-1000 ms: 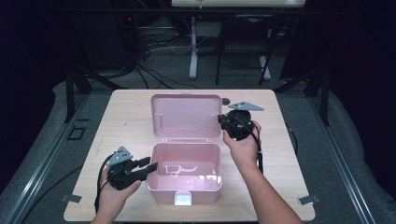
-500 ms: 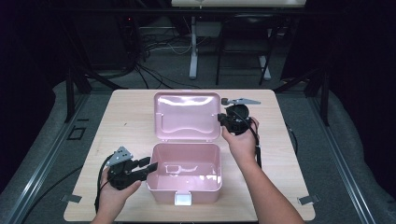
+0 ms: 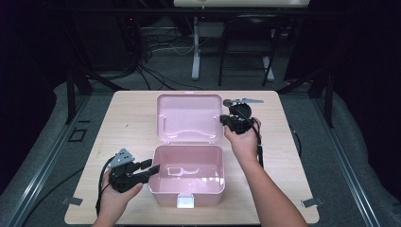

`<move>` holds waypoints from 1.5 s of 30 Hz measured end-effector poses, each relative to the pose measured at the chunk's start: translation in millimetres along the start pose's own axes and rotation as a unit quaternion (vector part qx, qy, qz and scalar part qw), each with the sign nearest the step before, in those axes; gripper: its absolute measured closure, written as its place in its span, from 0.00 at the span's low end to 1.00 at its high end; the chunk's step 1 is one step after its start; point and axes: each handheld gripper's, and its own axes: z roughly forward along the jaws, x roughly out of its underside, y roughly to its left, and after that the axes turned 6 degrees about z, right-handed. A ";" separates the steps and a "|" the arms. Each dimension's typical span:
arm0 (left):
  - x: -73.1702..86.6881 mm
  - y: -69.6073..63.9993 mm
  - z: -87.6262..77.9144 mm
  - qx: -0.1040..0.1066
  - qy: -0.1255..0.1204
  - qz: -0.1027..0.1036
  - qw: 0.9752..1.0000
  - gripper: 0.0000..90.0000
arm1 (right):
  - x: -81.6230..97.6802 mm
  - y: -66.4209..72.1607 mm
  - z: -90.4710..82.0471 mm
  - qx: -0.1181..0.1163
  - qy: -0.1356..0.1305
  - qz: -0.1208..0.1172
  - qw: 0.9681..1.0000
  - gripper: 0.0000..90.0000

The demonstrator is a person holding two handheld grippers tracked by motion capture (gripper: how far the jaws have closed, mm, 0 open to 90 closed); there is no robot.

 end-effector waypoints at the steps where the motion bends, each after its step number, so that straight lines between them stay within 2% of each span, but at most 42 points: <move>1: 0.0 -0.1 0.0 0.000 0.000 0.000 1.000 0.66 | -0.1 -0.1 0.6 -0.001 0.001 0.002 1.000 0.97; 13: 0.3 0.6 0.1 0.002 -0.002 0.001 1.000 0.66 | -0.9 -4.2 7.4 -0.005 0.010 0.016 1.000 0.96; 26: 0.6 0.3 0.3 0.003 -0.003 -0.003 1.000 0.66 | -2.2 -10.0 14.0 -0.012 0.028 0.042 0.999 0.96; 32: 0.5 0.2 0.3 0.003 -0.003 -0.004 1.000 0.66 | -4.5 -16.2 17.5 -0.027 0.049 0.073 0.996 0.96; 34: 0.5 0.4 0.4 0.003 -0.003 -0.003 1.000 0.66 | -6.7 -17.0 18.8 -0.026 0.060 0.076 0.995 0.96; 40: 0.4 0.7 0.3 0.004 -0.002 -0.004 1.000 0.66 | -13.0 -16.1 22.6 -0.018 0.084 0.068 0.994 0.96; 45: 0.4 0.7 0.5 0.003 -0.003 -0.003 1.000 0.66 | -17.3 -17.0 26.6 -0.015 0.108 0.071 0.992 0.96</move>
